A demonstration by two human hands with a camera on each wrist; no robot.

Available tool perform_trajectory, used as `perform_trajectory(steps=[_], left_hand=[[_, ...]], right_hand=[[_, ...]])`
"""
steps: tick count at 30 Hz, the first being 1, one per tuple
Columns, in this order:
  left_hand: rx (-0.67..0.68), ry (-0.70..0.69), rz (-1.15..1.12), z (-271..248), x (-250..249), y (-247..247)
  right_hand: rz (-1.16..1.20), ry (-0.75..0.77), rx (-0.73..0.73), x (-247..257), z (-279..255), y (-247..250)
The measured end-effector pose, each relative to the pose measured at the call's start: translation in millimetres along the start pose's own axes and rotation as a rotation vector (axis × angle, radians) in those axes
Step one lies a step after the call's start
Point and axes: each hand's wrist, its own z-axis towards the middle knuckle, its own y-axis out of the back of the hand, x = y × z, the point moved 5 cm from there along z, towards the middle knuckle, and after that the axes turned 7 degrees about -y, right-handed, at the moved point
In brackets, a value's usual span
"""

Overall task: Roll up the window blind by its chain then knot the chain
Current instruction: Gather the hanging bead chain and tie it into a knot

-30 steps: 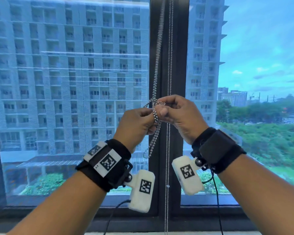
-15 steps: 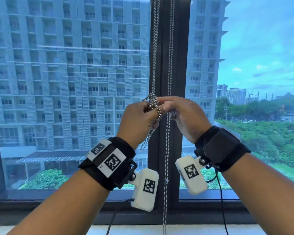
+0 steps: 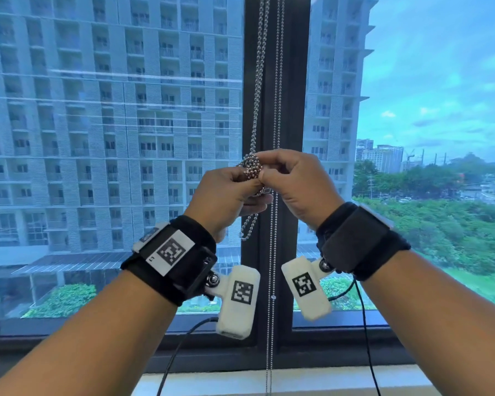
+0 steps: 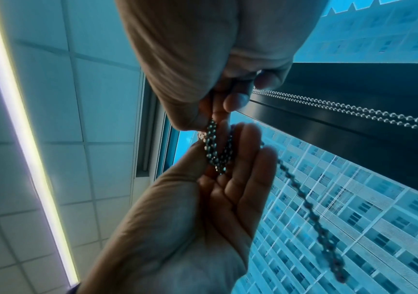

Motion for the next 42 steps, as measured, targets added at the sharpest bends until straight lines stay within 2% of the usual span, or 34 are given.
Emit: perform_trajectory(steps=[4,13,17,21,24,29,36,39,42], left_hand=[[0.05,0.102,-0.094,-2.0,2.0,-0.5],[0.033,0.176,-0.349,-16.0,-1.1,-4.2],[-0.001,0.208,-0.339,-14.8,-1.4,0.8],[-0.104,0.217,-0.173,-10.4,-1.5,7.3],[-0.097,0.248,-0.231,-9.0,-3.3,3.7],[0.015,0.207,-0.321,-9.8,-14.3,-5.9],[0.156,0.231,-0.348,-12.6,-17.0,1.3],[0.137,0.106,-0.236,-13.7,-21.2,0.7],[0.101,0.038,-0.205,-16.7,-18.8,-1.0]], right_hand=[[0.075,0.005,-0.029,4.9,-4.0,2.8],[-0.005,0.048,0.039,24.6,-11.3,5.4],[-0.043,0.04,0.057,28.8,-13.1,5.4],[-0.102,0.003,0.063,20.0,-14.3,4.6],[-0.104,-0.006,0.06,17.4,-14.7,4.9],[-0.126,0.02,0.085,22.6,-15.2,5.4],[-0.245,0.082,0.028,18.8,-16.3,12.1],[-0.153,0.003,-0.005,10.3,-17.9,9.3],[-0.034,-0.091,0.036,2.0,-21.6,3.6]])
